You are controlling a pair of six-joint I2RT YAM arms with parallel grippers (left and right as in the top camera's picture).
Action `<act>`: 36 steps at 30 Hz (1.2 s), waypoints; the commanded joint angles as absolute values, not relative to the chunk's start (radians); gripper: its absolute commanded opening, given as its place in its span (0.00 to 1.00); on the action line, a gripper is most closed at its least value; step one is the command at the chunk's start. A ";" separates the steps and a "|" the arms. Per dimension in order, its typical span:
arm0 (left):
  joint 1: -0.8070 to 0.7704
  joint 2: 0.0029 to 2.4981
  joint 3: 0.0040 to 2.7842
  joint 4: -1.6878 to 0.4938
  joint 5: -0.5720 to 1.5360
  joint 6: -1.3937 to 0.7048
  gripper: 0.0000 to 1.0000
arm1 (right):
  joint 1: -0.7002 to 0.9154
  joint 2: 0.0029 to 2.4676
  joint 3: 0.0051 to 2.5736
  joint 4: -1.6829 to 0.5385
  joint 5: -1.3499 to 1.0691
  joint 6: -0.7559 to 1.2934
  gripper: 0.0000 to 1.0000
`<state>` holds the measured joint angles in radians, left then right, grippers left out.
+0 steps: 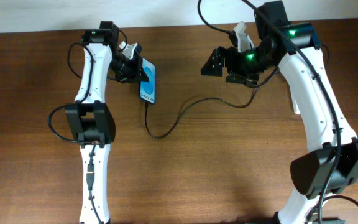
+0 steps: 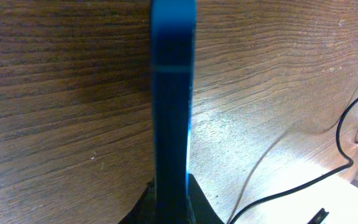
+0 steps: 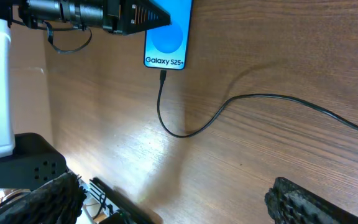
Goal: Plug charger to phone and switch on socket
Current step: 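Lower the connected phone onto the table with the left gripper, then open the left gripper to release the phone and withdraw both arms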
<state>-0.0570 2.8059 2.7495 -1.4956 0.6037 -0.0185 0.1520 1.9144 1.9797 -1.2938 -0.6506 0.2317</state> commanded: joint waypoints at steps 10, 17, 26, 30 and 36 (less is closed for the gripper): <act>-0.155 2.994 2.730 -1.505 0.770 -0.063 0.09 | 0.160 1.893 1.984 -1.294 -0.638 0.216 0.98; -0.223 2.996 2.730 -1.456 0.632 -0.063 0.60 | 0.160 1.905 1.984 -1.295 -0.638 0.213 0.98; -0.133 2.890 2.977 -1.585 0.238 -0.123 0.99 | -0.098 1.905 1.984 -1.358 -0.286 0.267 0.98; -0.074 2.709 3.140 -1.671 -0.107 -0.288 0.99 | -0.313 1.925 1.984 -1.331 -0.064 0.331 0.98; -0.033 2.651 3.128 -1.670 -0.113 -0.287 0.99 | -0.448 2.086 1.982 -1.192 0.147 0.331 0.98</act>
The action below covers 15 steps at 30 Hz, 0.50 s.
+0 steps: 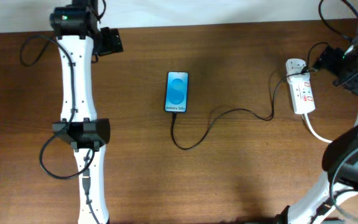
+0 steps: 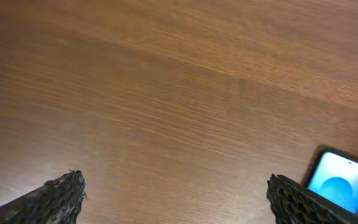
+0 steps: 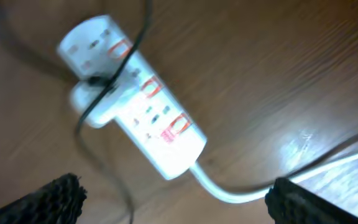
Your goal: Plug charger to phone and switch on socket
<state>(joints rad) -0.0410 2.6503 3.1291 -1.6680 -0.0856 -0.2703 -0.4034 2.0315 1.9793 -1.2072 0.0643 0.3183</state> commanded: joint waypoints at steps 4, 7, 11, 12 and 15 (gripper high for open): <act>-0.035 2.651 3.128 -1.670 -0.113 -0.287 0.99 | -0.533 2.208 1.982 -1.135 0.028 0.228 0.98; -0.034 2.651 3.128 -1.670 -0.113 -0.287 0.99 | -0.536 2.271 1.980 -1.114 -0.058 0.154 0.98; -0.035 2.651 3.128 -1.670 -0.113 -0.287 0.99 | -0.536 2.363 1.980 -1.060 -0.167 0.153 0.98; -0.035 2.651 3.128 -1.670 -0.113 -0.287 0.99 | -0.536 2.372 1.980 -1.042 -0.199 0.153 0.98; -0.035 2.651 3.128 -1.670 -0.113 -0.287 0.99 | -0.514 2.383 1.980 -1.005 -0.214 0.154 0.98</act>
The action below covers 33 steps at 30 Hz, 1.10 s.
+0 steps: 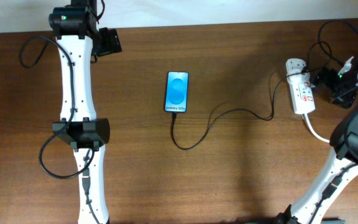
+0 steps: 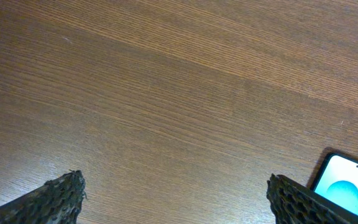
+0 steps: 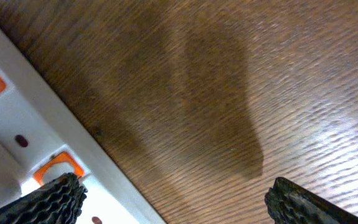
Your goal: Plug charger to phone and switch on socket
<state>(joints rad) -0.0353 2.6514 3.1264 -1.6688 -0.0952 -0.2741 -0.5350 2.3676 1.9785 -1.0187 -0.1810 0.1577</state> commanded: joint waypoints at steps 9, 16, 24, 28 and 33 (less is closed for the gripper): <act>-0.035 2.651 3.128 -1.670 -0.113 -0.287 0.99 | -0.477 2.429 1.979 -1.041 -0.214 0.141 0.99; -0.034 2.651 3.128 -1.670 -0.113 -0.287 0.99 | -0.511 2.442 1.980 -1.003 -0.215 0.248 0.98; -0.034 2.651 3.128 -1.670 -0.113 -0.287 0.99 | -0.451 2.442 1.980 -1.032 -0.233 0.187 0.99; -0.035 2.651 3.128 -1.670 -0.113 -0.287 0.99 | -0.451 2.442 1.980 -1.055 -0.237 0.187 0.98; -0.035 2.651 3.128 -1.670 -0.113 -0.287 0.99 | -0.451 2.442 1.980 -1.086 -0.296 0.135 0.98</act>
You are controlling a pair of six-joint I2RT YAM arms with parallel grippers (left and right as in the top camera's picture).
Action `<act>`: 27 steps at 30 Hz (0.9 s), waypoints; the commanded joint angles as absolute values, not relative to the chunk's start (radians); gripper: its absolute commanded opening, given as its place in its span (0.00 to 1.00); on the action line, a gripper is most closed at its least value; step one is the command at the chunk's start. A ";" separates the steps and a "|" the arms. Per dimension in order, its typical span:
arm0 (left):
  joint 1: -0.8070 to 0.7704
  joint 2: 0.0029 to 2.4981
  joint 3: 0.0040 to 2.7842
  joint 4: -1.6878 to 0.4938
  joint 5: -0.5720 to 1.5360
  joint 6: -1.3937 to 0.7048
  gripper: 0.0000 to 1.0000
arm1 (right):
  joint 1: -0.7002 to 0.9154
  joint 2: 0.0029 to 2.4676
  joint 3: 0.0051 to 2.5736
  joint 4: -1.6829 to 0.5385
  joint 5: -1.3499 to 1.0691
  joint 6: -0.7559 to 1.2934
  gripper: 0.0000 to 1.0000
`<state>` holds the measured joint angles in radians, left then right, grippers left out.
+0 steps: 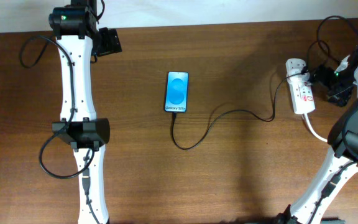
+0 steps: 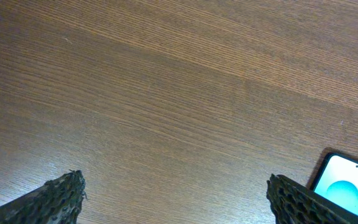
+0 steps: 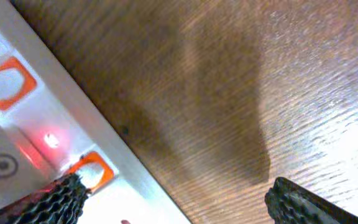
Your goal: Plug charger to phone and switch on socket
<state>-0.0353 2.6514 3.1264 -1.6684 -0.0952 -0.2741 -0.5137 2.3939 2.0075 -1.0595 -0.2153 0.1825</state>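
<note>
A blue-screened phone (image 1: 177, 91) lies flat mid-table, with a black charger cable (image 1: 229, 112) in its bottom port; the left wrist view catches the phone (image 2: 348, 184) at its right edge. The cable runs right to a white power strip (image 1: 301, 94). My right gripper (image 1: 321, 79) sits open at the strip's right side. Close up, the right gripper (image 3: 176, 202) has its left fingertip (image 3: 58, 199) at an orange switch (image 3: 92, 169) on the strip (image 3: 73, 118). A red indicator light (image 3: 51, 140) glows there. My left gripper (image 1: 109, 41) is open at the back left, the left gripper (image 2: 179, 202) holding nothing.
The strip's thick white mains lead (image 1: 316, 132) trails toward the table's right front. The wooden table's back edge (image 1: 185, 26) runs just behind the left arm. Loose black arm cables (image 1: 328, 28) hang near the strip.
A red indicator on the power strip is now lit; before it was dark. My right gripper has shifted slightly onto the strip's switch. Phone, cable and left arm are unchanged.
First my left gripper held the phone on edge at the back left, cable plugged in, while the right gripper hovered open. Then the phone lay flat mid-table, the left gripper open, the right over the strip. It then sat low beside the switches; now the light glows.
</note>
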 commanded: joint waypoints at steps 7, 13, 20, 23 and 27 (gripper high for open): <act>-0.035 2.651 3.128 -1.670 -0.113 -0.287 0.99 | -0.453 2.312 1.981 -1.165 -0.310 0.134 0.99; -0.035 2.651 3.128 -1.670 -0.113 -0.287 0.99 | -0.444 1.738 1.980 -1.412 -0.224 0.099 0.99; -0.035 2.651 3.128 -1.670 -0.113 -0.287 0.99 | -0.371 1.243 1.727 -1.532 -0.224 0.056 0.98; -0.035 2.651 3.128 -1.670 -0.113 -0.287 0.99 | -0.371 1.042 1.478 -1.535 -0.290 0.060 0.98; -0.035 2.651 3.128 -1.670 -0.113 -0.287 0.99 | -0.372 0.974 1.325 -1.687 -0.298 0.059 0.98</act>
